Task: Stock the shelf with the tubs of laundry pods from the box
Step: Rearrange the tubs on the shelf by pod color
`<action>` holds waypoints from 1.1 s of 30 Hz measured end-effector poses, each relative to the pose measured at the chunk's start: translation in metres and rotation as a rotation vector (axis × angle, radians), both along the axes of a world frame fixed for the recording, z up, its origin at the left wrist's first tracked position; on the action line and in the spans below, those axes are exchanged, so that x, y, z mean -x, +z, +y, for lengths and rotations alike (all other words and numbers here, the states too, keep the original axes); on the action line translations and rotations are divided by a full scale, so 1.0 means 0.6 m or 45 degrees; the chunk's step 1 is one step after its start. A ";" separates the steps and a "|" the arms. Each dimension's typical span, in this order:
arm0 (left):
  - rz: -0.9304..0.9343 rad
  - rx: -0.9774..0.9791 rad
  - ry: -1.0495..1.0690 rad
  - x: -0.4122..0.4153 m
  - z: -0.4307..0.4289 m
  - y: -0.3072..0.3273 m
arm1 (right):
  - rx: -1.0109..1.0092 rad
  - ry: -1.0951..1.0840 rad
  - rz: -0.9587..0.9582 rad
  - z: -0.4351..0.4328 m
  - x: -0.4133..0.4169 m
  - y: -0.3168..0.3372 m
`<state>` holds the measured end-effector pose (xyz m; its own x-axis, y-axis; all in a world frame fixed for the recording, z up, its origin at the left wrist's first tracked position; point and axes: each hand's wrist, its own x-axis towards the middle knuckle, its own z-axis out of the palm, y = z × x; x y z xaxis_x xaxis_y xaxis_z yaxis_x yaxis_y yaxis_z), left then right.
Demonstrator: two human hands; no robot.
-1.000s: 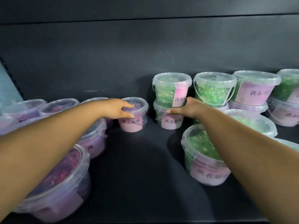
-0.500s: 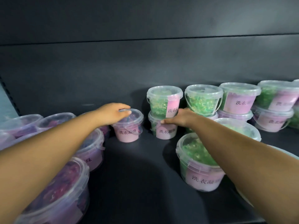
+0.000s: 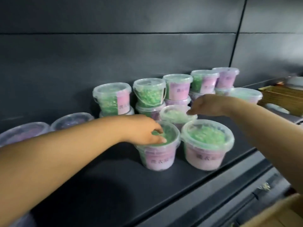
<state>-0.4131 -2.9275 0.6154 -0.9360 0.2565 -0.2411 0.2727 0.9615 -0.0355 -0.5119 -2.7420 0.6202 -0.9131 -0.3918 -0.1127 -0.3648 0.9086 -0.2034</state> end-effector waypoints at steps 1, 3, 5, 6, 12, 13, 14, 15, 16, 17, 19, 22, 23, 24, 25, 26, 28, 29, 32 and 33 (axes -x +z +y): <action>0.016 0.022 0.019 0.007 0.007 -0.001 | -0.022 0.027 -0.055 0.028 -0.010 -0.016; 0.059 0.096 0.054 0.016 0.013 0.001 | 0.108 0.109 -0.172 0.072 -0.032 -0.044; 0.102 0.189 0.092 0.028 0.026 0.006 | 0.425 0.139 -0.306 0.106 -0.039 -0.069; 0.144 0.195 0.110 0.038 0.034 0.008 | 0.625 0.145 -0.374 0.117 -0.034 -0.080; 0.180 -0.128 0.100 0.113 0.110 -0.004 | 1.060 0.287 -0.652 0.130 0.015 -0.124; 0.087 -0.126 0.122 0.121 0.117 -0.014 | 1.097 0.265 -0.668 0.139 0.027 -0.127; -0.016 -0.117 0.178 0.130 0.123 -0.024 | 1.146 0.232 -0.701 0.152 0.044 -0.128; -0.093 -0.100 0.229 0.135 0.124 -0.033 | 1.198 0.191 -0.734 0.164 0.062 -0.131; -0.138 -0.088 0.269 0.140 0.125 -0.039 | 1.224 0.155 -0.747 0.174 0.083 -0.133; -0.145 -0.089 0.296 0.142 0.123 -0.043 | 1.237 0.126 -0.723 0.181 0.107 -0.139; -0.122 -0.128 0.334 0.147 0.117 -0.043 | 1.285 0.085 -0.671 0.180 0.149 -0.148; -0.114 -0.169 0.383 0.155 0.123 -0.034 | 1.343 0.013 -0.607 0.148 0.210 -0.163; -0.064 -0.176 0.390 0.162 0.127 -0.030 | 1.359 0.001 -0.584 0.133 0.226 -0.164; 0.010 -0.189 0.396 0.173 0.133 -0.024 | 1.367 0.016 -0.585 0.117 0.244 -0.166; 0.109 -0.197 0.393 0.186 0.138 -0.017 | 1.388 0.048 -0.578 0.101 0.259 -0.167; 0.225 -0.187 0.387 0.202 0.142 -0.009 | 1.403 0.074 -0.574 0.084 0.276 -0.171; 0.441 -0.107 0.358 0.238 0.147 0.010 | 1.428 0.069 -0.546 0.059 0.304 -0.180; 0.525 -0.078 0.348 0.259 0.150 0.020 | 1.442 0.111 -0.550 0.052 0.311 -0.185; 0.659 -0.072 0.362 0.323 0.157 0.037 | 1.375 0.288 -0.589 0.042 0.326 -0.205; 0.657 -0.082 0.390 0.341 0.159 0.035 | 1.314 0.315 -0.587 0.046 0.328 -0.205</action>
<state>-0.6178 -2.8320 0.6367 -0.9616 -0.0439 0.2710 -0.0537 0.9981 -0.0286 -0.7088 -2.7145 0.4971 -0.7539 -0.6540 0.0626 -0.2077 0.1468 -0.9671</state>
